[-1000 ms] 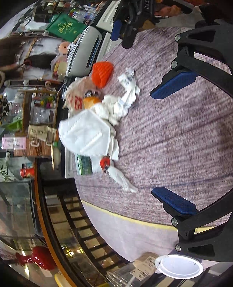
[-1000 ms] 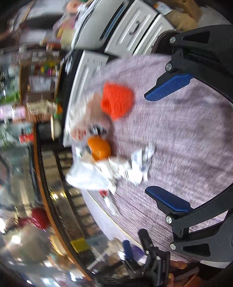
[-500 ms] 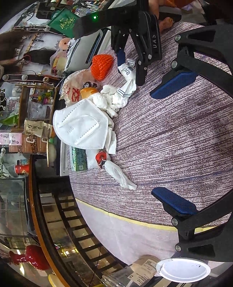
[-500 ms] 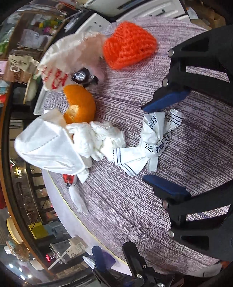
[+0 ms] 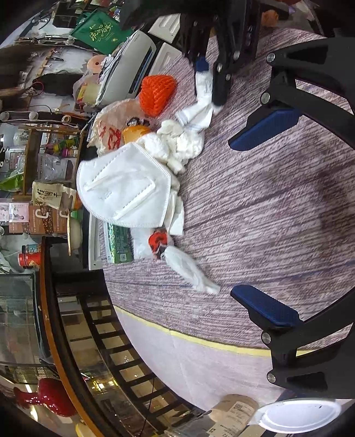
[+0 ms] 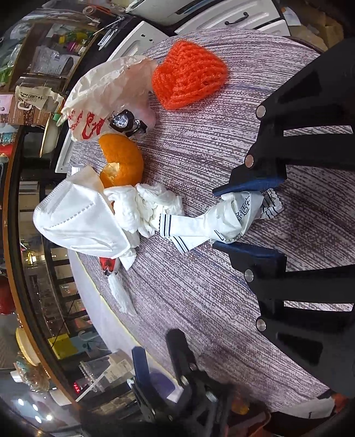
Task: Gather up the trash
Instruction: 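Grasp the white plastic bag with red wrapper using the left gripper while the right gripper holds the tissue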
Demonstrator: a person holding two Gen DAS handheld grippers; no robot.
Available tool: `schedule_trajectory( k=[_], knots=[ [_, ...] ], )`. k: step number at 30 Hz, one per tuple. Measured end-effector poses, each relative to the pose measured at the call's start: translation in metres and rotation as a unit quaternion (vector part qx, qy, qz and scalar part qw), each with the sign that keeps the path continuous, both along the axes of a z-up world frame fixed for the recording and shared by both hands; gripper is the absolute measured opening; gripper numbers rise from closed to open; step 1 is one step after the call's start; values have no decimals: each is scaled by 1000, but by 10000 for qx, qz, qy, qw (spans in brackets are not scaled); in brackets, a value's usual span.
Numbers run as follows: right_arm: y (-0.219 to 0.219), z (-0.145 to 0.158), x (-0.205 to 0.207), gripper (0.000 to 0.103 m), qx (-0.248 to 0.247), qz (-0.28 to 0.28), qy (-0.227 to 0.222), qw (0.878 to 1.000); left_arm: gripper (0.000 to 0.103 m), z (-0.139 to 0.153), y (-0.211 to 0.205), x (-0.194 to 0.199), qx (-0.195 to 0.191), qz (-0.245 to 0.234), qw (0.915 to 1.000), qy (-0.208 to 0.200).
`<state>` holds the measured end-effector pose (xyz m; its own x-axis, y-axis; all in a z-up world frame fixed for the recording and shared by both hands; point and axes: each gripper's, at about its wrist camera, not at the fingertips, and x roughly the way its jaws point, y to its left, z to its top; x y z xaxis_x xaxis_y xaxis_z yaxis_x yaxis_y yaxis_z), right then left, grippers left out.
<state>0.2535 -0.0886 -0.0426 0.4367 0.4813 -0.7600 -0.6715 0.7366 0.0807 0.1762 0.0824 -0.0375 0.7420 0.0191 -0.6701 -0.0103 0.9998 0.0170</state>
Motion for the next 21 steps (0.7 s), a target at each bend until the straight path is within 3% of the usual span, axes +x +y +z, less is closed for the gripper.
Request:
schedule_trajectory(
  k=[6, 11, 16, 19, 21],
  knots=[
    [-10, 10, -13, 34, 256, -31, 39, 9997, 96, 0, 31, 40, 125, 409, 9991, 82],
    [-14, 12, -21, 34, 337, -49, 63, 9994, 81, -7, 46, 71, 177, 634, 9975, 265],
    [-20, 8, -22, 34, 376, -120, 167, 9991, 76, -12, 52, 87, 73, 565, 9977, 359],
    [-25, 7, -22, 34, 407, -174, 212, 9988, 65, -15, 49, 95, 65, 502, 9976, 475],
    [-27, 7, -22, 34, 413, -203, 225, 9987, 65, -13, 48, 100, -55, 417, 9981, 441]
  ],
)
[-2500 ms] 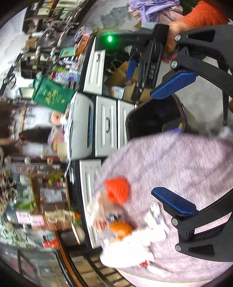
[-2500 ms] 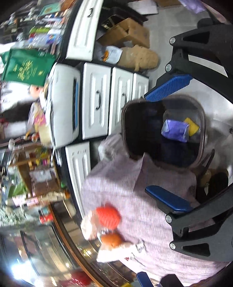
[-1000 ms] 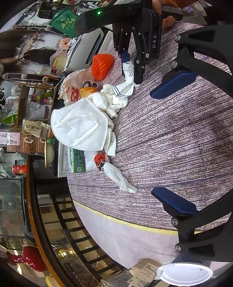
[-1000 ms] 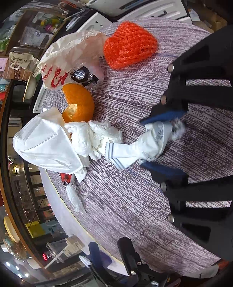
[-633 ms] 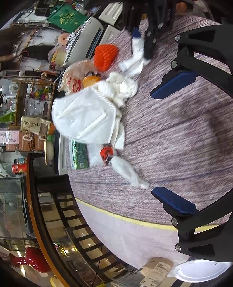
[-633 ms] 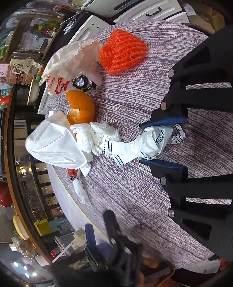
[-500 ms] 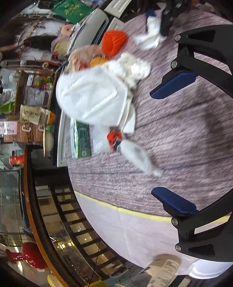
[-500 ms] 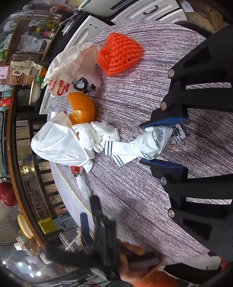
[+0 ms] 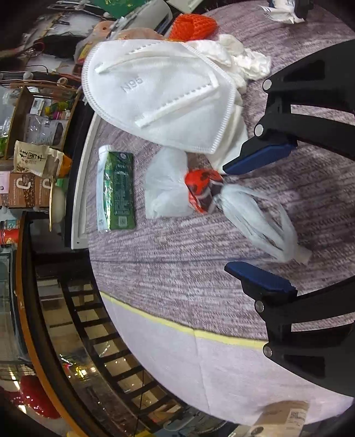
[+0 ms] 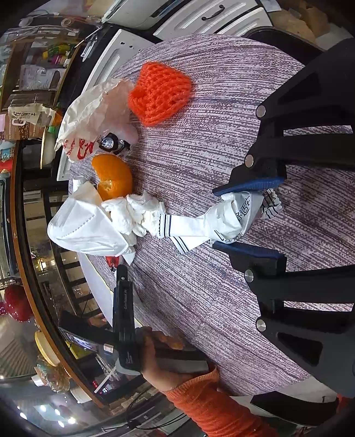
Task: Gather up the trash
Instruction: 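Grasp the white plastic bag with red wrapper using the left gripper while the right gripper holds the tissue, then carry the tissue over the bin and open the right gripper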
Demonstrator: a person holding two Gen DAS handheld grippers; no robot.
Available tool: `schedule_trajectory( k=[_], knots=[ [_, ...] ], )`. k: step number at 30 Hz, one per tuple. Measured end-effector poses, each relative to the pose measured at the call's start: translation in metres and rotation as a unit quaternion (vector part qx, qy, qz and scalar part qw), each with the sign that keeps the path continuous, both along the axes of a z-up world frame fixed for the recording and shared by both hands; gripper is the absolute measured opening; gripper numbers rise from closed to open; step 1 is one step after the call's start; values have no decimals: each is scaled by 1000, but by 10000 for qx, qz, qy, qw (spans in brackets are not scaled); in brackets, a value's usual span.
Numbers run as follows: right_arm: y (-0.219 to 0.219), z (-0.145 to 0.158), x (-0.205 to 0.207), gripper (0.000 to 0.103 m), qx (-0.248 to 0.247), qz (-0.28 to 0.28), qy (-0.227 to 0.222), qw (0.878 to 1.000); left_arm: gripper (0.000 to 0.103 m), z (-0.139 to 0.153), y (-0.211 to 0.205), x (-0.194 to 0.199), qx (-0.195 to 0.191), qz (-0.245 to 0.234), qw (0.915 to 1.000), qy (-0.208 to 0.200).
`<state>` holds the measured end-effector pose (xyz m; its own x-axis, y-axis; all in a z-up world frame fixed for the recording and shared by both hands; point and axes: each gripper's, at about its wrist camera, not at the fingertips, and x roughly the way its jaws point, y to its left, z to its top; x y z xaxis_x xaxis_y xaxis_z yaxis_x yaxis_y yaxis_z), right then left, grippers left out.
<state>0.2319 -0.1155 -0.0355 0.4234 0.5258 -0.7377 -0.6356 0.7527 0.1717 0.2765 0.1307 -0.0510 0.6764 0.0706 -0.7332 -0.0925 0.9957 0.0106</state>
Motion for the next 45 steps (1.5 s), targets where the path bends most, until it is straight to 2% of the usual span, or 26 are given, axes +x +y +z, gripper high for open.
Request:
schedule_trajectory(
  k=[3, 7, 9, 11, 14, 19, 28, 33, 40, 45],
  knots=[
    [-3, -1, 0, 34, 29, -57, 67, 10000, 65, 2, -7, 9, 214, -52, 9998, 20],
    [-7, -3, 1, 34, 31, -110, 99, 9999, 63, -2, -10, 21, 174, -97, 9996, 179],
    [-10, -5, 1, 34, 36, -162, 141, 9998, 54, -4, -10, 24, 136, -95, 9996, 208],
    [-14, -6, 2, 34, 54, -214, 174, 9996, 38, -5, -10, 23, 110, -85, 9997, 201],
    [-21, -7, 1, 34, 108, -288, 199, 9993, 29, -3, -9, 17, 67, -37, 9998, 158],
    [-34, -3, 0, 34, 262, -415, 128, 9987, 27, 5, -6, -5, 119, 58, 9999, -48],
    [-51, -1, -15, 34, 338, -683, -237, 9968, 26, 18, 0, -58, -240, 236, 9989, -330],
    [-68, 1, -26, 34, 468, -845, -412, 9945, 26, 24, -8, -84, -308, 224, 9981, -475],
    [-104, -1, -33, 34, 536, -1311, -554, 9884, 26, 33, -38, -100, -449, -125, 9969, -639],
    [-148, 0, -35, 34, 527, -1914, -673, 9778, 26, 44, -71, -109, -564, -519, 9936, -824]
  ],
)
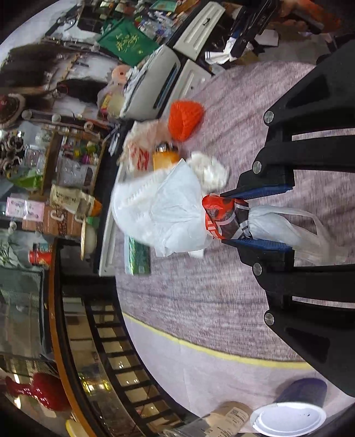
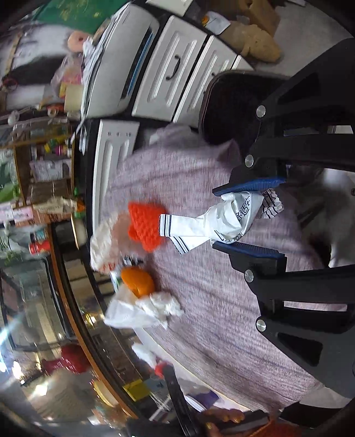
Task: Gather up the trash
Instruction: 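Carry the tissue over the bin and open the right gripper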
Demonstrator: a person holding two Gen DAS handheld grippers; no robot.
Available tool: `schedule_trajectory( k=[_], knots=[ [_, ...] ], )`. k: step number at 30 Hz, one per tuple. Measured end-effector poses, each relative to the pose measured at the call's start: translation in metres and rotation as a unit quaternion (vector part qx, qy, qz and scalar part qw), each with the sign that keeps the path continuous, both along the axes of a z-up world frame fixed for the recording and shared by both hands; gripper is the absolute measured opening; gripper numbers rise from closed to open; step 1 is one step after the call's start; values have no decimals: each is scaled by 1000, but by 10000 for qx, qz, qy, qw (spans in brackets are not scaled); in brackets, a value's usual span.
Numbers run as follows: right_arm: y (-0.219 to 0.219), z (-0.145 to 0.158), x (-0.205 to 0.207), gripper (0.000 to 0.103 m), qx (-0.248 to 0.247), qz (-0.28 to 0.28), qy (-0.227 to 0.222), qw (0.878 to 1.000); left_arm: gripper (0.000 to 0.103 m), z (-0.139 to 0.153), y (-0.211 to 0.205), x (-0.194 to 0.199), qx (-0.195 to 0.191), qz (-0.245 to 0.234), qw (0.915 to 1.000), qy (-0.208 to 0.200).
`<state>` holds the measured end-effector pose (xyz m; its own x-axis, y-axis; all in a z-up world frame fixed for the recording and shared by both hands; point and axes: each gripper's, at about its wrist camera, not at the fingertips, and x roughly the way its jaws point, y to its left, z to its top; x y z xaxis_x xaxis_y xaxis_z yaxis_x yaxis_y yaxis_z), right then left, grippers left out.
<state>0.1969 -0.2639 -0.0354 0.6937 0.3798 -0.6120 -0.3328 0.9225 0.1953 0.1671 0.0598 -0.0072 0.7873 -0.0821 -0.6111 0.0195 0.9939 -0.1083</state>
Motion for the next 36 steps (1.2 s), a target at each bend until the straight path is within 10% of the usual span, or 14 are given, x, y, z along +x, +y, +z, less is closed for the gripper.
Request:
schedule_trajectory(
  k=[27, 30, 32, 36],
  knots=[
    [-108, -110, 39, 35, -304, -1791, 1185, 9762, 26, 2, -149, 15, -151, -1584, 9872, -87],
    [-111, -127, 41, 42, -326, -1907, 1327, 9721, 26, 0, -156, 15, -152, -1668, 9859, -54],
    [-114, -135, 41, 67, -335, -1988, 1415, 9692, 26, -2, -160, 15, -162, -1710, 9851, -29],
    [-121, -141, 34, 72, -292, -2179, 1440, 9648, 26, -4, -166, 15, -186, -1770, 9840, 20]
  ],
)
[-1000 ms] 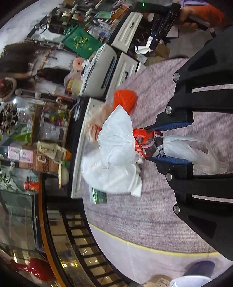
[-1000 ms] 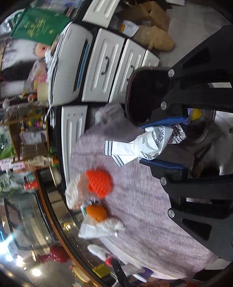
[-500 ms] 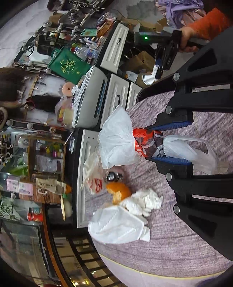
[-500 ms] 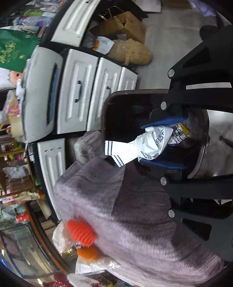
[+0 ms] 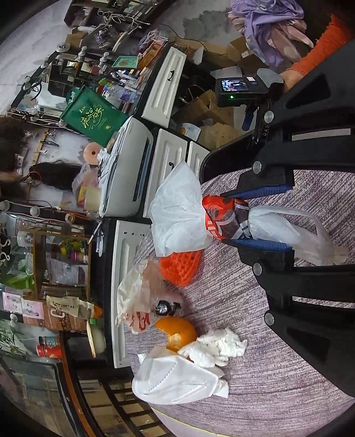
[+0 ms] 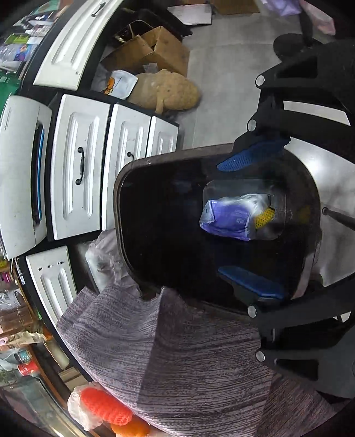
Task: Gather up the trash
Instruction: 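Carry the tissue over the bin and open the right gripper, then move the white plastic bag over the bin and open the left gripper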
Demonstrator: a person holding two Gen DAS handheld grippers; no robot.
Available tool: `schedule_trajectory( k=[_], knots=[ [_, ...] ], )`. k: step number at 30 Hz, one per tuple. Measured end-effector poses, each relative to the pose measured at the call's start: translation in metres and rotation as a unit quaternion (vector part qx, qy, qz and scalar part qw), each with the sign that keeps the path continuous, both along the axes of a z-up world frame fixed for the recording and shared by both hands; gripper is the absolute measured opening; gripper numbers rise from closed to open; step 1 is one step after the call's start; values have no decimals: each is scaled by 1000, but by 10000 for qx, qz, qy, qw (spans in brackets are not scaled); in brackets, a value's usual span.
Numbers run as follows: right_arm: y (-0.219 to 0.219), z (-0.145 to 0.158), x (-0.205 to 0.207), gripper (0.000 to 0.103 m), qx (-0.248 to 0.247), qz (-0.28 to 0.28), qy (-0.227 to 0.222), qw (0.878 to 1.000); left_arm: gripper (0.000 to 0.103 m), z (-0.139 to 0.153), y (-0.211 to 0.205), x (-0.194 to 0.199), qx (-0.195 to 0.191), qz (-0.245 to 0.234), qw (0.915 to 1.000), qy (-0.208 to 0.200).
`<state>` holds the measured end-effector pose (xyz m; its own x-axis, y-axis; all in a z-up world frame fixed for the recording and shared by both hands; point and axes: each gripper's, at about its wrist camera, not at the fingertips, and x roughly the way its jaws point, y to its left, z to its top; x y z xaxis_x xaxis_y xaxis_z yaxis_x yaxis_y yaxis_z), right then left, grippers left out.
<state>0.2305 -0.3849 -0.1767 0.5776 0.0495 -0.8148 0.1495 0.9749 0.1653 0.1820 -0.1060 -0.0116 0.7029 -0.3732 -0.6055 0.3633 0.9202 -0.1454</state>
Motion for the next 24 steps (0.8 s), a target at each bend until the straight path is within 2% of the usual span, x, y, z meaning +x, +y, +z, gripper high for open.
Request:
schedule_trajectory(
  k=[4, 11, 14, 20, 24],
  knots=[
    [-5, 2, -9, 76, -4, -98, -29, 9999, 26, -3, -9, 1, -15, -91, 9999, 66],
    [-13, 22, -28, 78, -115, -279, -323, 9990, 26, -7, -30, 5, -98, -315, 9993, 194],
    [-21, 34, -37, 84, -101, -447, -511, 9976, 26, -10, -47, 6, -92, -462, 9986, 224],
    [-39, 53, -51, 84, -272, -688, -738, 9945, 26, -24, -82, 11, -147, -784, 9955, 517],
    [-58, 58, -56, 84, -252, -893, -748, 9929, 26, -35, -106, 11, -36, -938, 9934, 658]
  ],
)
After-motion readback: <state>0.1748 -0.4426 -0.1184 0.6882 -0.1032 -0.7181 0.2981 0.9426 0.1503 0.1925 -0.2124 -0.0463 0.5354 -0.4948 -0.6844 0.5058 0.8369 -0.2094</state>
